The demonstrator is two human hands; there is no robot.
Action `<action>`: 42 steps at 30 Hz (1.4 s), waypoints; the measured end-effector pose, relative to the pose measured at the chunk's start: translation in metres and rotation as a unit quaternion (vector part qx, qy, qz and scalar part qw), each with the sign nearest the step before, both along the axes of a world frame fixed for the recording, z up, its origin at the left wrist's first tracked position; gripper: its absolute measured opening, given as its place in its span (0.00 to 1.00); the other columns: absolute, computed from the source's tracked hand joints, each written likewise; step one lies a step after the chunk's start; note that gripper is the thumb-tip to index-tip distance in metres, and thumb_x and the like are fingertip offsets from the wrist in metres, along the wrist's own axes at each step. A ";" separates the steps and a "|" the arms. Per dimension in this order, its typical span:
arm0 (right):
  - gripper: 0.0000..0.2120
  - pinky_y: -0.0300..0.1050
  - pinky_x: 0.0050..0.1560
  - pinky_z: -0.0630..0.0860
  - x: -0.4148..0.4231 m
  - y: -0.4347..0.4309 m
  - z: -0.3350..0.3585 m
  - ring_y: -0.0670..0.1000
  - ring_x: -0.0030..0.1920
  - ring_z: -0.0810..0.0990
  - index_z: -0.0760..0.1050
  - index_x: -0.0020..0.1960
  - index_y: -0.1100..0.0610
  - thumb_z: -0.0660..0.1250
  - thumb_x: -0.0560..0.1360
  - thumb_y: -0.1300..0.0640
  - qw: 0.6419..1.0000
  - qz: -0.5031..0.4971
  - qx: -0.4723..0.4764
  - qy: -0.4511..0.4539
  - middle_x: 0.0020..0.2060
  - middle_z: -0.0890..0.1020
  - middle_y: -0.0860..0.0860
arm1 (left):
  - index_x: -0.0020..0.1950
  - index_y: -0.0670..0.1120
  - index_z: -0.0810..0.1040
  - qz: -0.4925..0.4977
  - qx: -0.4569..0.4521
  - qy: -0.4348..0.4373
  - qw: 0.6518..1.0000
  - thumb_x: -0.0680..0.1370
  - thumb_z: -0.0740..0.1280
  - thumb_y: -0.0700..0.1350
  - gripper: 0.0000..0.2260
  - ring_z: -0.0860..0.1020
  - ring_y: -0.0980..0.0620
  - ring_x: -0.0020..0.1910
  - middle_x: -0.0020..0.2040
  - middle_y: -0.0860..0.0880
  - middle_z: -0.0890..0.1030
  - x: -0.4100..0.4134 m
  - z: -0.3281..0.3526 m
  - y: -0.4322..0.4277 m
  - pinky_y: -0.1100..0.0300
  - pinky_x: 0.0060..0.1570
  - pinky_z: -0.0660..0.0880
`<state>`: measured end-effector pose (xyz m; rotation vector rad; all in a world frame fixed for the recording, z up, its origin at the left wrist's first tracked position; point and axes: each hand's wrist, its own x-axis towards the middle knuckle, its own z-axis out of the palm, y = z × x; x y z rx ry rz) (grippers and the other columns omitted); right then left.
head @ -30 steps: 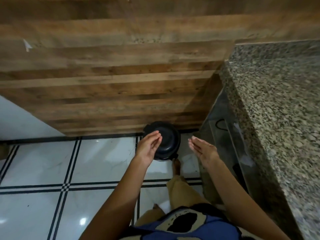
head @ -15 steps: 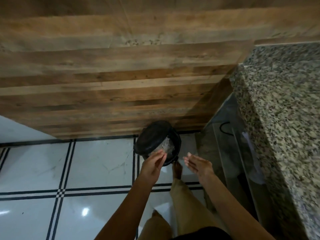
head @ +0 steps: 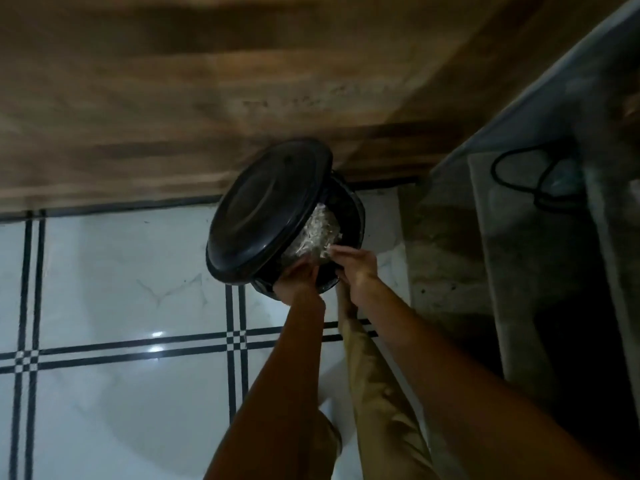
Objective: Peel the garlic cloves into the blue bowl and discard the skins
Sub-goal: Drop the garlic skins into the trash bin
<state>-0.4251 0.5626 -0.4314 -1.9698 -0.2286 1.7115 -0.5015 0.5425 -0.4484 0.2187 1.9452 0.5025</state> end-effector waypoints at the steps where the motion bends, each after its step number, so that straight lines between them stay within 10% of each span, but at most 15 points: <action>1: 0.02 0.41 0.48 0.79 -0.001 0.001 -0.013 0.51 0.41 0.81 0.80 0.43 0.65 0.68 0.72 0.69 1.000 -0.004 0.012 -0.009 0.47 0.82 0.58 | 0.72 0.41 0.64 0.127 0.025 -0.054 0.990 0.78 0.62 0.36 0.22 0.69 0.47 0.69 0.71 0.43 0.68 -0.002 -0.010 0.000 0.63 0.52 0.74; 4: 0.12 0.35 0.43 0.78 -0.002 0.007 -0.040 0.50 0.41 0.79 0.80 0.46 0.66 0.76 0.67 0.59 0.988 0.089 0.047 -0.116 0.44 0.83 0.54 | 0.51 0.40 0.76 -0.014 0.047 0.182 0.982 0.77 0.67 0.41 0.05 0.78 0.51 0.46 0.48 0.45 0.80 -0.005 -0.026 -0.004 0.66 0.45 0.72; 7: 0.17 0.44 0.47 0.78 -0.002 0.008 -0.048 0.55 0.48 0.80 0.81 0.49 0.61 0.72 0.69 0.48 0.945 0.228 0.079 -0.220 0.48 0.83 0.55 | 0.44 0.44 0.75 -0.131 0.102 0.184 0.969 0.78 0.65 0.44 0.05 0.75 0.58 0.36 0.40 0.52 0.77 -0.009 -0.034 -0.004 0.68 0.45 0.75; 10: 0.16 0.49 0.53 0.77 -0.001 0.011 -0.052 0.56 0.53 0.79 0.81 0.53 0.59 0.71 0.70 0.51 0.914 0.323 0.082 -0.232 0.53 0.81 0.55 | 0.57 0.43 0.75 -0.196 0.137 0.142 0.961 0.75 0.68 0.52 0.16 0.78 0.54 0.51 0.52 0.51 0.79 -0.016 -0.027 -0.004 0.68 0.57 0.70; 13: 0.22 0.50 0.54 0.76 -0.005 0.017 -0.041 0.57 0.54 0.79 0.79 0.54 0.63 0.67 0.73 0.45 0.957 0.214 0.042 -0.193 0.52 0.81 0.57 | 0.65 0.45 0.73 -0.250 0.151 0.201 0.935 0.80 0.62 0.43 0.13 0.74 0.53 0.60 0.58 0.49 0.77 -0.019 -0.021 -0.009 0.66 0.60 0.64; 17: 0.43 0.51 0.65 0.63 -0.004 0.023 -0.028 0.55 0.62 0.72 0.73 0.64 0.63 0.38 0.75 0.31 0.998 0.034 -0.039 0.044 0.60 0.76 0.57 | 0.77 0.49 0.54 -0.419 0.293 0.217 0.832 0.80 0.59 0.39 0.27 0.59 0.49 0.74 0.76 0.46 0.60 -0.009 -0.023 -0.019 0.47 0.73 0.58; 20: 0.50 0.56 0.72 0.50 0.003 0.024 -0.022 0.56 0.71 0.62 0.73 0.64 0.62 0.30 0.71 0.29 0.990 0.037 -0.067 0.120 0.69 0.69 0.57 | 0.78 0.48 0.44 -0.476 0.117 0.244 0.837 0.80 0.60 0.43 0.33 0.50 0.46 0.77 0.78 0.46 0.52 -0.014 -0.037 -0.017 0.40 0.74 0.47; 22: 0.47 0.56 0.72 0.51 0.007 0.024 -0.017 0.56 0.71 0.62 0.73 0.64 0.62 0.31 0.73 0.30 0.989 0.017 -0.064 0.133 0.69 0.69 0.58 | 0.78 0.46 0.44 -0.428 0.128 0.241 0.862 0.79 0.61 0.41 0.33 0.52 0.44 0.76 0.77 0.43 0.53 -0.015 -0.037 -0.014 0.42 0.74 0.48; 25: 0.44 0.52 0.70 0.59 0.009 0.023 -0.006 0.57 0.71 0.64 0.65 0.70 0.63 0.36 0.75 0.31 0.978 0.002 -0.063 0.199 0.69 0.68 0.60 | 0.78 0.49 0.43 -0.513 0.176 0.257 0.800 0.79 0.61 0.43 0.34 0.47 0.46 0.77 0.78 0.46 0.47 -0.015 -0.040 -0.027 0.43 0.74 0.49; 28: 0.37 0.51 0.65 0.65 0.014 0.018 0.007 0.56 0.67 0.70 0.70 0.65 0.62 0.39 0.78 0.35 0.972 -0.033 -0.031 0.229 0.66 0.73 0.58 | 0.77 0.48 0.53 -0.438 0.031 0.178 0.880 0.79 0.61 0.42 0.28 0.51 0.41 0.76 0.78 0.43 0.49 -0.023 -0.034 -0.034 0.40 0.73 0.51; 35: 0.08 0.34 0.31 0.68 0.031 -0.027 0.122 0.51 0.46 0.76 0.77 0.54 0.58 0.63 0.77 0.62 0.983 0.136 0.091 -0.085 0.50 0.78 0.55 | 0.67 0.47 0.71 -0.459 0.207 0.074 0.861 0.80 0.61 0.41 0.15 0.75 0.47 0.61 0.62 0.44 0.76 -0.011 0.112 -0.072 0.55 0.62 0.72; 39: 0.09 0.42 0.42 0.74 0.049 -0.080 0.214 0.53 0.43 0.77 0.71 0.37 0.52 0.68 0.74 0.59 0.948 0.195 0.173 -0.180 0.38 0.78 0.53 | 0.56 0.43 0.79 -0.450 0.261 0.088 0.849 0.79 0.61 0.39 0.09 0.79 0.47 0.51 0.50 0.43 0.82 -0.001 0.216 -0.094 0.53 0.54 0.76; 42: 0.05 0.36 0.39 0.72 0.077 -0.127 0.285 0.55 0.41 0.78 0.77 0.42 0.61 0.67 0.75 0.59 0.939 0.183 0.225 -0.183 0.36 0.79 0.55 | 0.58 0.46 0.79 -0.483 0.291 0.087 0.821 0.79 0.61 0.40 0.11 0.79 0.48 0.52 0.52 0.46 0.82 0.025 0.290 -0.104 0.55 0.53 0.76</action>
